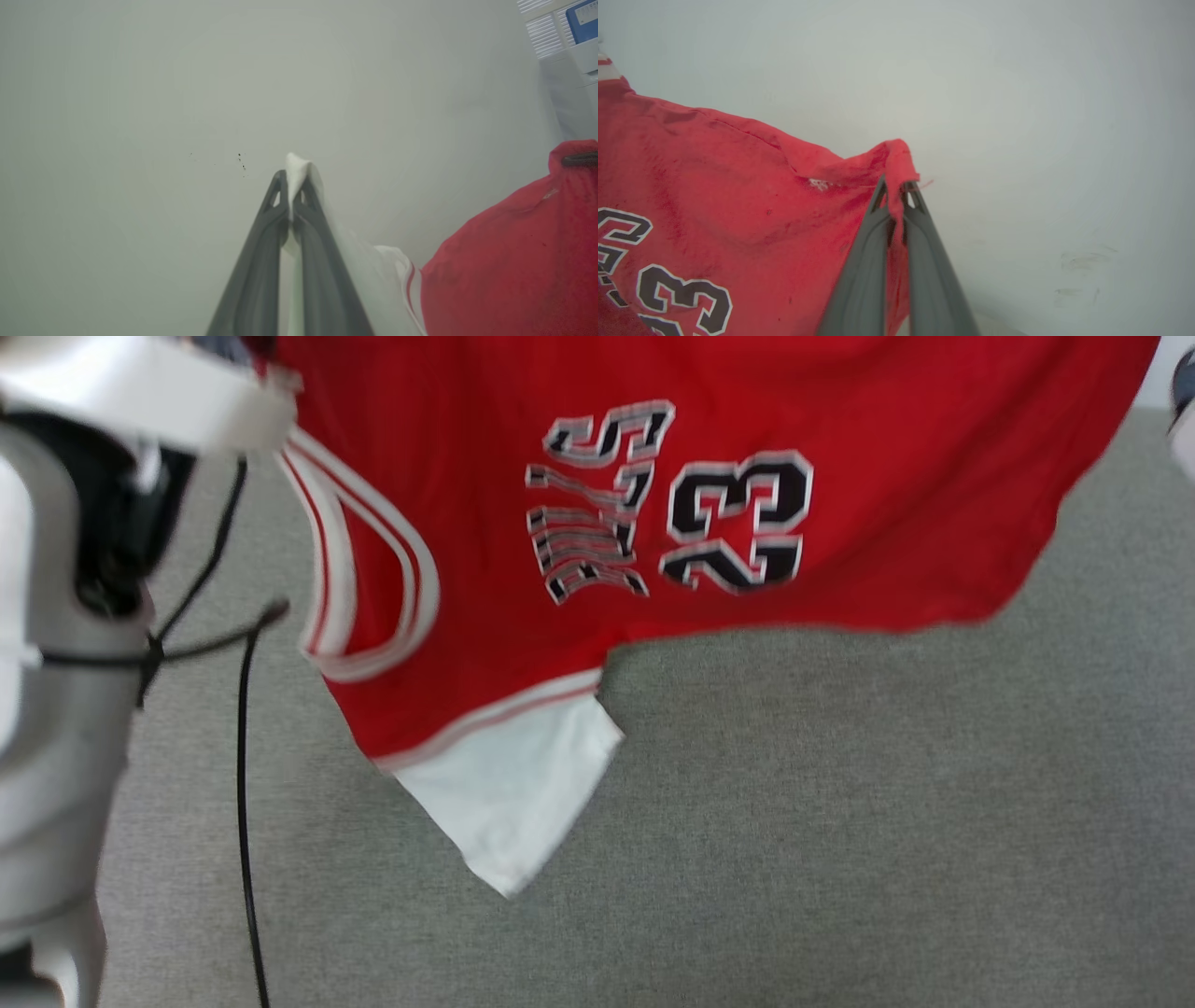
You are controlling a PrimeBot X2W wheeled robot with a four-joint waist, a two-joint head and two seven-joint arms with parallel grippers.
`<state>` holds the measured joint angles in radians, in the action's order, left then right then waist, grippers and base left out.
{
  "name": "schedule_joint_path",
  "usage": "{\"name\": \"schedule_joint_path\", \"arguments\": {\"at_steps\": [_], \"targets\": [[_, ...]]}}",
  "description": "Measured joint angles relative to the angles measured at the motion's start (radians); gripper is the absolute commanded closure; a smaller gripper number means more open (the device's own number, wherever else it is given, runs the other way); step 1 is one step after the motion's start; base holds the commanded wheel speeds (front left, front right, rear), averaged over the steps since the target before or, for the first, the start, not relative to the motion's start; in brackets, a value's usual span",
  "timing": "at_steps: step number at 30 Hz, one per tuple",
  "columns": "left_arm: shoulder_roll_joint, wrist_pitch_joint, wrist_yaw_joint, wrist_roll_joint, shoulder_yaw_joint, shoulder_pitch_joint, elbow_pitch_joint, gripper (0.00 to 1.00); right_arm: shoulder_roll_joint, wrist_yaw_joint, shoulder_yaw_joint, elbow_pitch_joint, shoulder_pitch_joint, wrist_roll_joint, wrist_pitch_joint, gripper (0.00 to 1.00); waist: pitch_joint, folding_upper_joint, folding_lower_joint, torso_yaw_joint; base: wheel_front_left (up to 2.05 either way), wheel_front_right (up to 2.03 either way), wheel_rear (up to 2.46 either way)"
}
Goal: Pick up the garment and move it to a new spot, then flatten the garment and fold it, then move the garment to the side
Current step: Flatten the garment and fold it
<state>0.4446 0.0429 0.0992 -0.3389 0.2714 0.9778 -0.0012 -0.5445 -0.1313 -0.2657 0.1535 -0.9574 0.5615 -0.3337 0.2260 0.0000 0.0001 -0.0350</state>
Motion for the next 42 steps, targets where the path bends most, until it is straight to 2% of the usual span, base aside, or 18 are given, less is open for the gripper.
{"name": "schedule_joint_path", "arguments": {"at_steps": [13,22,28,35,42], "targets": [[0.002,0.021,0.029,0.009,0.09,0.63,0.315,1.0,0.074,0.0,0.014,0.204,-0.485,-0.169,0.038,1.0,0.215,0.0,0.0001,-0.028,0.0,0.0,0.0],[0.038,0.101,0.03,-0.034,0.197,0.894,0.528,1.0,0.108,0.0,-0.026,0.399,-0.756,-0.224,0.112,1.0,0.333,0.0,0.0001,-0.028,0.0,0.0,0.0],[0.043,0.16,0.03,-0.088,0.261,0.935,0.633,1.0,0.124,0.0,-0.081,0.532,-0.825,-0.216,0.17,1.0,0.384,0.0,0.0001,-0.015,0.0,0.0,0.0],[0.058,0.201,0.03,-0.142,0.314,0.882,0.68,1.0,0.125,0.0,-0.183,0.632,-0.801,-0.164,0.245,1.0,0.402,0.0,0.0001,-0.003,0.0,0.0,0.0],[0.092,0.217,0.03,-0.219,0.328,0.635,0.625,1.0,0.123,0.0,-0.326,0.658,-0.625,-0.028,0.335,1.0,0.364,0.0,0.0001,0.002,0.0,0.0,0.0]]}}
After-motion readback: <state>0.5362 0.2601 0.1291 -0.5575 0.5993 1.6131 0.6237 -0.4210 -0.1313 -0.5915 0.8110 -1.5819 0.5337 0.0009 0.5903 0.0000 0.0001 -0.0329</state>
